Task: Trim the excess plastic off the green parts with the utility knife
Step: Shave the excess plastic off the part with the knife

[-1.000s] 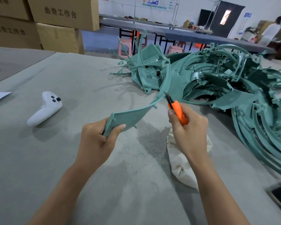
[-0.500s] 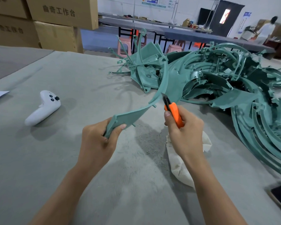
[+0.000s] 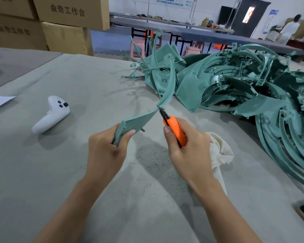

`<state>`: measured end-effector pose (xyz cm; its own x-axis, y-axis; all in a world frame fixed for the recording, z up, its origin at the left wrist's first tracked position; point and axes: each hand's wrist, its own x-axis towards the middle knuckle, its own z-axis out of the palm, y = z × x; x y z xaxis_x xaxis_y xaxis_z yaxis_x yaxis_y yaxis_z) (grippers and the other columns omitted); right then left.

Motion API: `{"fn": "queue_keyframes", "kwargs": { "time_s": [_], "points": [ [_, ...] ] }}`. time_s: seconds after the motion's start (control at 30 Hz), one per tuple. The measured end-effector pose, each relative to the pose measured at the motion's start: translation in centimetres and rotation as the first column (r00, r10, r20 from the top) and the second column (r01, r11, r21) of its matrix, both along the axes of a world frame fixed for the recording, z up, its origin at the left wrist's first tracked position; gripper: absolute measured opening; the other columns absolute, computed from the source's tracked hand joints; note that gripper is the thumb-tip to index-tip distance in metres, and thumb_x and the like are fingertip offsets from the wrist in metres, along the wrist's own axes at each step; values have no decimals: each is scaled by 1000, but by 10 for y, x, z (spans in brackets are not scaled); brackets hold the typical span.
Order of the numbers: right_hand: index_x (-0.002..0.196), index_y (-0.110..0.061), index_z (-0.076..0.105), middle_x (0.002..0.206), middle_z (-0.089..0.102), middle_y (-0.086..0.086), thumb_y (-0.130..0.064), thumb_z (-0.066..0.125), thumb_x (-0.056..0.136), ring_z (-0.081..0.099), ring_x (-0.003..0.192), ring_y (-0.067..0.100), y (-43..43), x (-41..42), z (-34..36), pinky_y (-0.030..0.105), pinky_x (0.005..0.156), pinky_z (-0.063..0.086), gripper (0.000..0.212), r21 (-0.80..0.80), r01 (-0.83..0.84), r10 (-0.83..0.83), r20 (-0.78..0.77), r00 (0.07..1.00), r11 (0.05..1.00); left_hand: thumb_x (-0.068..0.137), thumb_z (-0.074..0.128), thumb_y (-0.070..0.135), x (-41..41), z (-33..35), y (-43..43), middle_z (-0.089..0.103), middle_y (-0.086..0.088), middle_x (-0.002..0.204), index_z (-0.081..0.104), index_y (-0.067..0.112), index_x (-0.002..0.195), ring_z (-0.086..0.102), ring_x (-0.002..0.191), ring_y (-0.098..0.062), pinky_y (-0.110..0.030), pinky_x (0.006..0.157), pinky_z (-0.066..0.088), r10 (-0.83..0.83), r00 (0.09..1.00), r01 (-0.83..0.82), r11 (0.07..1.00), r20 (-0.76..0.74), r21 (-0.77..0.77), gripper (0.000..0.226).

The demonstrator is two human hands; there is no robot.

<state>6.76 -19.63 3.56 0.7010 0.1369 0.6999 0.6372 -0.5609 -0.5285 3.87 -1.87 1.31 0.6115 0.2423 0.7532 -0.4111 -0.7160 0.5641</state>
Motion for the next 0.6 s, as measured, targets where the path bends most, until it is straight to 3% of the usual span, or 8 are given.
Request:
{"fn": "queue_keyframes", "kwargs": {
  "time_s": [0.17,0.27,0.33,0.4,0.43,0.5,0.53,0.6],
  "points": [
    [102,-12,69,57,39,-17,-19,61,93,41,49,10,11,-10,0,14,49,30,14,30,-58,57,37,998,998,81,68,9,1,-2,-2,15,14,43,23,42,60,32,43,3,-5,44,22,15,999,-16,1000,33,21,60],
    [106,-10,69,64,41,-19,-18,62,93,42,52,6,22,-20,-4,23,49,38,16,22,-129,128,49,991,991,81,66,9,1,-3,-2,15,12,43,27,42,60,32,44,3,-7,45,24,50,999,-50,999,19,2,55],
    [109,-11,68,69,51,-14,-19,63,93,50,56,7,24,-26,-4,29,52,44,18,3,-204,204,54,978,979,83,63,12,3,-4,0,16,13,44,35,38,59,33,46,0,-8,45,24,68,997,-68,998,31,6,46],
    [109,-13,69,71,57,-15,-20,63,93,52,58,4,23,-28,-5,21,54,42,19,27,-322,320,57,946,946,84,58,13,3,-3,0,24,22,48,50,38,63,35,51,-2,-8,48,25,67,996,-69,997,67,32,33],
    [105,-14,69,68,55,-17,-23,62,93,50,55,3,21,-27,-4,17,53,39,16,86,-350,348,38,937,933,84,60,10,3,-5,0,37,27,53,65,26,68,41,55,1,-4,53,29,69,995,-72,997,72,35,23],
    [93,-17,68,60,55,0,-34,61,91,45,48,11,16,-20,0,30,46,38,19,303,-285,321,-78,944,910,82,68,-3,5,-8,1,64,21,79,76,8,90,56,75,14,0,76,39,70,996,-70,997,59,12,16],
    [91,-18,67,63,57,11,-40,63,88,46,48,17,12,-15,4,37,45,39,23,425,-205,298,-165,940,882,80,70,-9,6,-9,3,66,17,92,76,8,97,59,85,12,-8,91,43,56,997,-56,998,51,4,24],
    [97,-22,68,73,67,12,-44,70,83,50,49,15,1,-3,10,34,49,43,26,592,-27,275,-333,902,805,77,71,-15,8,-11,6,65,13,100,75,9,99,63,93,1,-36,108,41,9,999,-11,999,47,37,33]
  ]
}}
